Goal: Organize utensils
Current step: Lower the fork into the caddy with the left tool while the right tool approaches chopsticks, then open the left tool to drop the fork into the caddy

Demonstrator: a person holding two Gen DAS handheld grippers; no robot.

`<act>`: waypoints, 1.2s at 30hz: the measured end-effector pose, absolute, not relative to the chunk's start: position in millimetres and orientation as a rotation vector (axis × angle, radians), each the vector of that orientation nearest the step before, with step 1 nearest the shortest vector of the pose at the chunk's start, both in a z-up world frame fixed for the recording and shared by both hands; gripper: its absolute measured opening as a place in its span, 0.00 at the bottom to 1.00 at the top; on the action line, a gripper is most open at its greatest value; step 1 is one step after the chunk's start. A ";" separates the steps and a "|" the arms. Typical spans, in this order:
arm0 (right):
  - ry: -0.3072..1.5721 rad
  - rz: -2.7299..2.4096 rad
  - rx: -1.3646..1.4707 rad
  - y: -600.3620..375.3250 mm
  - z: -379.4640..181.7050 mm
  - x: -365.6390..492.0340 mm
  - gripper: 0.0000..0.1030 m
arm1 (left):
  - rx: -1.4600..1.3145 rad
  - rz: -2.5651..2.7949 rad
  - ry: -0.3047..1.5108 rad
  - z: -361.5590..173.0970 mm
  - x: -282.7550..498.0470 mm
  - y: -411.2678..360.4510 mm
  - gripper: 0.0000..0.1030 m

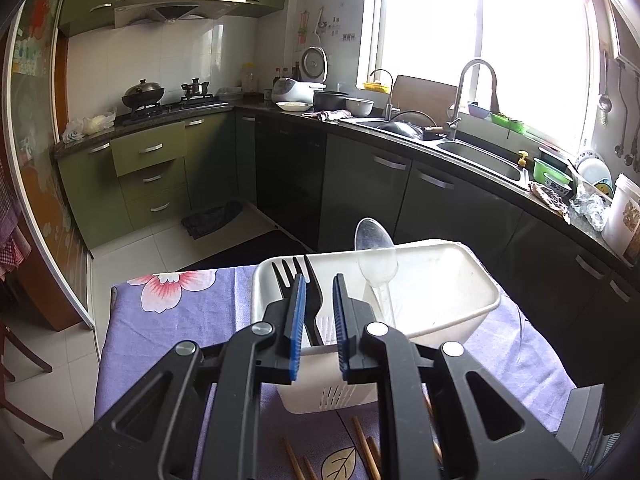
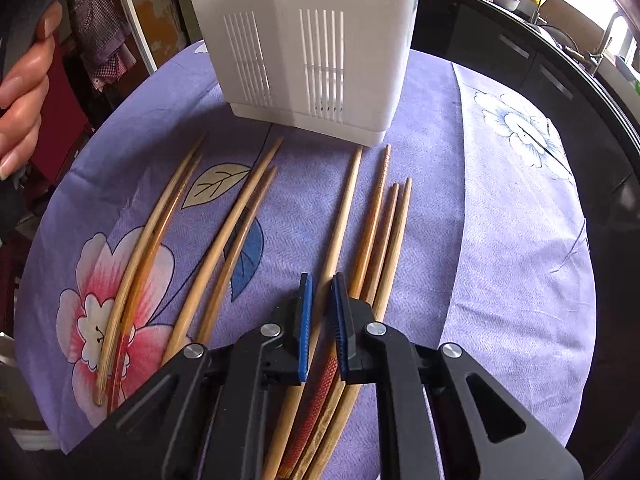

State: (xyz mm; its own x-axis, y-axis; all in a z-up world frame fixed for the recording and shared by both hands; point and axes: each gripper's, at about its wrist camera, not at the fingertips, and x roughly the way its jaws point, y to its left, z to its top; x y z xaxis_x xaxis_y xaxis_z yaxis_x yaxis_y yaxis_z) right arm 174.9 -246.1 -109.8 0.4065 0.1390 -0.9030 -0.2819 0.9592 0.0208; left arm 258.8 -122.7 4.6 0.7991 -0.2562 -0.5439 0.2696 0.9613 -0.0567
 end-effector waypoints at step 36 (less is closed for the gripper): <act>1.099 0.259 -0.088 -280.4 -87.0 197.3 0.26 | 0.033 -0.310 0.575 9.1 246.0 -126.0 0.21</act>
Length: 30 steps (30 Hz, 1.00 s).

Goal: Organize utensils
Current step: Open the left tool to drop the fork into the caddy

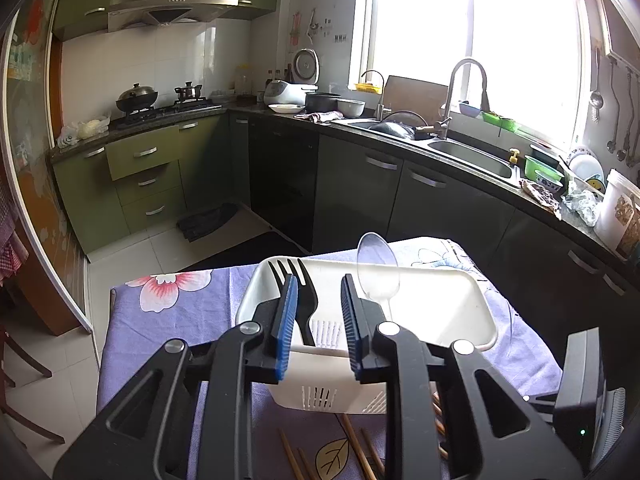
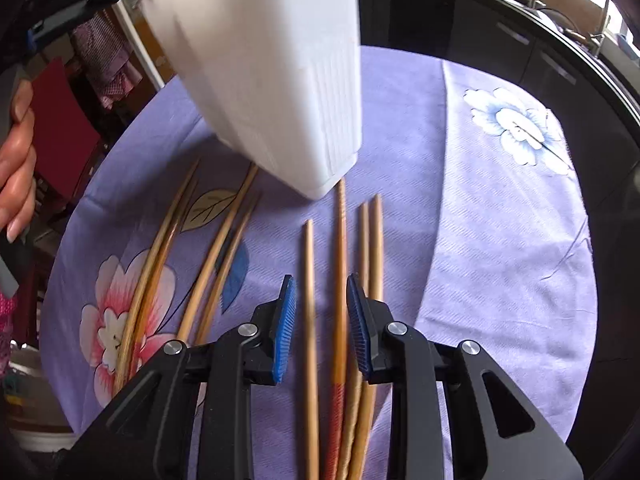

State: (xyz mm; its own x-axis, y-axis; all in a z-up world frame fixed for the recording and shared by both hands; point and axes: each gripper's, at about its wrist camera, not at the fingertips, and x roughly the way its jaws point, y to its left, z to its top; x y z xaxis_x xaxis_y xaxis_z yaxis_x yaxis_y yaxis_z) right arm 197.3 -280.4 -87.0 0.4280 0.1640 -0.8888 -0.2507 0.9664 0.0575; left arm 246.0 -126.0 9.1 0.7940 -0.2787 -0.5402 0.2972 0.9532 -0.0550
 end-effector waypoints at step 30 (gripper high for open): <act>1.133 0.209 -0.169 -294.4 -108.0 205.4 0.29 | 0.034 -0.312 0.585 12.9 226.6 -115.8 0.37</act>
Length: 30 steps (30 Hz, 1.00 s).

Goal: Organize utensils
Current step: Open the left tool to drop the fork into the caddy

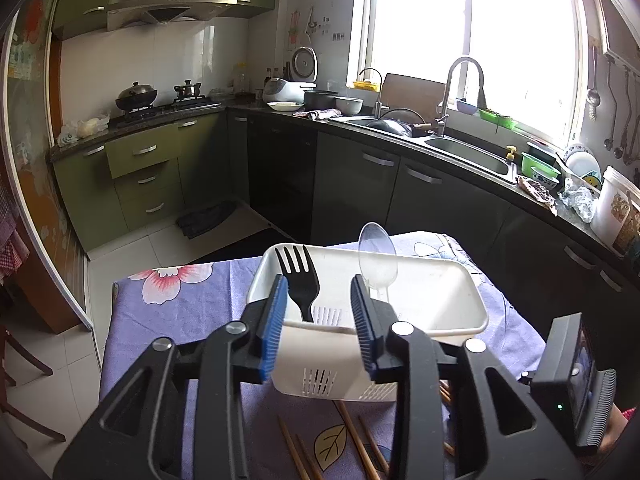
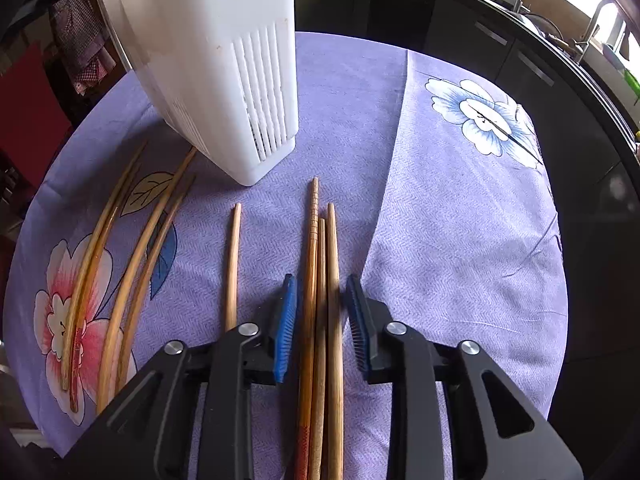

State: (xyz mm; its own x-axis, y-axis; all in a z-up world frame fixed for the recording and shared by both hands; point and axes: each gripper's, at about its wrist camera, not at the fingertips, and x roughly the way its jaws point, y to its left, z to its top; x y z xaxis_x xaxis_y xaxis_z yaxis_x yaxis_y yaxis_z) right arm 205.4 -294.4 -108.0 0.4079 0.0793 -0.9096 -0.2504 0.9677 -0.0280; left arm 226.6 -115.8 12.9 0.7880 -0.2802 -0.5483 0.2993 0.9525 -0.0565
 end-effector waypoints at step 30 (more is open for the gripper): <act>1.112 0.260 -0.034 -331.8 -99.3 182.4 0.31 | -0.046 -0.128 1.230 -114.0 206.5 -86.0 0.29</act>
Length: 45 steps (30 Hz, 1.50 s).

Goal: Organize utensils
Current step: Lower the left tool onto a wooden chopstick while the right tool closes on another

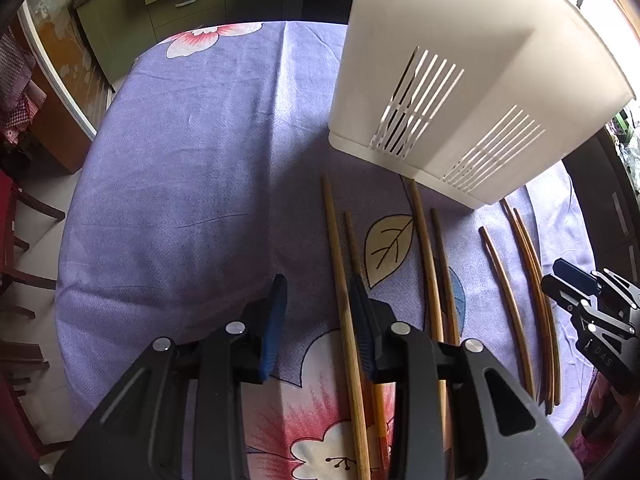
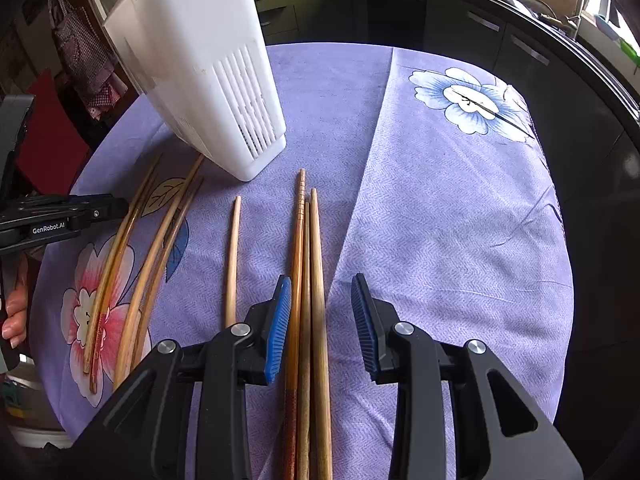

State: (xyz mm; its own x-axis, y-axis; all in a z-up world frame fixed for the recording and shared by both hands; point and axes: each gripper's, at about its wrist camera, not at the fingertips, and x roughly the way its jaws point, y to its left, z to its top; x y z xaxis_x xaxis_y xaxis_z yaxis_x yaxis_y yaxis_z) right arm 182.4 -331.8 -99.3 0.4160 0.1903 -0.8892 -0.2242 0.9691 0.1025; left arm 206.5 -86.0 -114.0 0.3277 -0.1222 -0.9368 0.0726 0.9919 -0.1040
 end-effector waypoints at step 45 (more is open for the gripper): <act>1.097 0.273 -0.133 -308.5 -96.9 225.6 0.22 | 0.187 -0.190 1.203 -115.7 190.6 -86.6 0.08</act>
State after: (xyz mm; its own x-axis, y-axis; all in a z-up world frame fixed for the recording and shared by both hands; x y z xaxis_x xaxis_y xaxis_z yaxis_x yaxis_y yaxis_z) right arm 225.6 -308.5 -96.9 0.4270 0.1523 -0.8913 -0.2827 0.9588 0.0284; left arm 190.6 -86.6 -115.7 0.3473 -0.0459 -0.9366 0.2443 0.9687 0.0431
